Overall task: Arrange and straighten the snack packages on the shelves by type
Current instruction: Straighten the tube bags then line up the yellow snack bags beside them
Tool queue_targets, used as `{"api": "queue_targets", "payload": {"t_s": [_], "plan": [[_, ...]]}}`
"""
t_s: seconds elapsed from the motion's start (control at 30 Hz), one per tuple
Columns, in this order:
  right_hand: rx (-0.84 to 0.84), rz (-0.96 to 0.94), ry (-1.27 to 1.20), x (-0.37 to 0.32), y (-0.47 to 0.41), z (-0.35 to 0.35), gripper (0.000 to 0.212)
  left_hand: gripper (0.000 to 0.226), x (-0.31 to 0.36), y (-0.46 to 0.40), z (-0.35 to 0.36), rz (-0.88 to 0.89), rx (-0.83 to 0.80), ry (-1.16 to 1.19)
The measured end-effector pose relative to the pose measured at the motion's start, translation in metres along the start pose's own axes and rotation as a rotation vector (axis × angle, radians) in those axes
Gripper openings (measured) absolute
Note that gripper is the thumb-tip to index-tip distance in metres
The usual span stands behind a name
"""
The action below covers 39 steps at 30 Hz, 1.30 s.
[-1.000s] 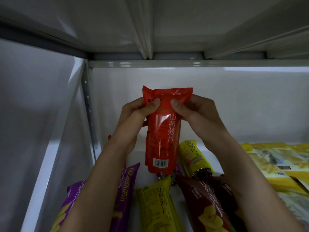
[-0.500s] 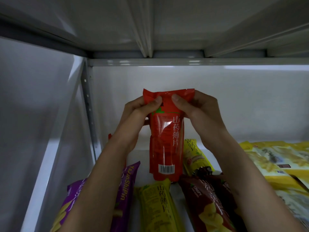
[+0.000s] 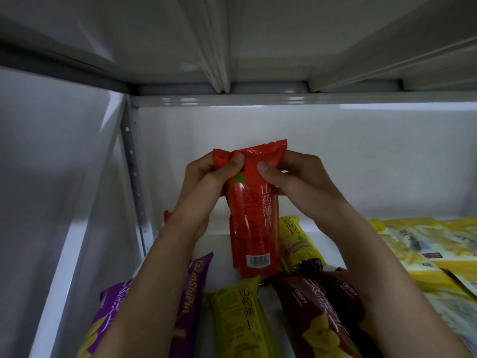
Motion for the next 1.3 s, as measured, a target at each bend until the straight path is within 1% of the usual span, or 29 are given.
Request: {"api": "queue_targets", "payload": {"t_s": [0.07, 0.17, 0.23, 0.33, 0.43, 0.53, 0.63, 0.67, 0.77, 0.83, 0.9, 1.0, 1.07, 1.13, 1.2, 1.3], "plan": [[0.038, -0.008, 0.011, 0.002, 0.0, -0.002, 0.01, 0.025, -0.002, 0.0, 0.002, -0.042, -0.037, -0.016], [0.109, -0.01, -0.003, 0.004, -0.002, -0.008, 0.011, 0.039, -0.005, -0.001, 0.007, -0.102, -0.155, -0.031], [0.151, -0.01, -0.018, 0.005, -0.002, -0.011, 0.012, 0.044, -0.006, 0.0, 0.009, -0.136, -0.202, -0.036], [0.159, -0.012, -0.039, 0.003, -0.002, -0.01, 0.016, 0.038, -0.007, 0.0, 0.008, -0.146, -0.166, -0.04], [0.09, 0.044, -0.069, 0.002, -0.001, -0.006, 0.023, 0.031, -0.007, 0.0, 0.006, -0.102, -0.108, -0.051], [0.048, 0.063, -0.039, 0.002, 0.0, -0.006, 0.022, 0.03, -0.005, 0.0, 0.004, -0.071, -0.095, -0.052], [0.107, 0.046, -0.053, 0.002, 0.001, -0.009, 0.015, 0.039, -0.005, 0.0, 0.005, -0.092, -0.156, -0.036], [0.132, 0.038, -0.051, 0.002, 0.001, -0.011, 0.016, 0.044, -0.005, 0.001, 0.006, -0.11, -0.192, -0.027], [0.209, 0.027, -0.11, 0.0, 0.001, -0.015, 0.026, 0.055, -0.008, 0.002, 0.007, -0.172, -0.313, -0.065], [0.235, 0.036, -0.162, -0.001, 0.001, -0.017, 0.03, 0.053, -0.011, 0.004, 0.006, -0.212, -0.386, -0.107], [0.226, 0.062, -0.159, -0.001, 0.001, -0.016, 0.033, 0.047, -0.011, 0.005, 0.005, -0.219, -0.396, -0.122], [0.13, 0.138, -0.159, 0.001, 0.001, -0.012, 0.039, 0.043, -0.01, 0.004, 0.003, -0.189, -0.324, -0.132], [0.039, 0.183, -0.146, 0.002, 0.003, -0.01, 0.034, 0.044, -0.011, 0.002, 0.002, -0.175, -0.292, -0.134], [0.0, 0.19, -0.108, 0.004, 0.003, -0.01, 0.028, 0.046, -0.011, 0.002, 0.003, -0.183, -0.285, -0.124], [0.039, 0.164, -0.095, 0.007, 0.003, -0.014, 0.022, 0.048, -0.013, 0.003, 0.005, -0.213, -0.313, -0.11], [0.126, 0.125, -0.094, 0.009, 0.001, -0.02, 0.02, 0.053, -0.018, 0.008, 0.008, -0.282, -0.448, -0.146]]}}
Point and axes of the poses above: each hand's wrist, its own y-axis away from the middle knuckle, its own z-axis out of the palm, x = y × z, the point moved 5 cm from there along -y, towards the middle knuckle, and after that the axes turned 1 degree about -x, right-handed, at the moved point
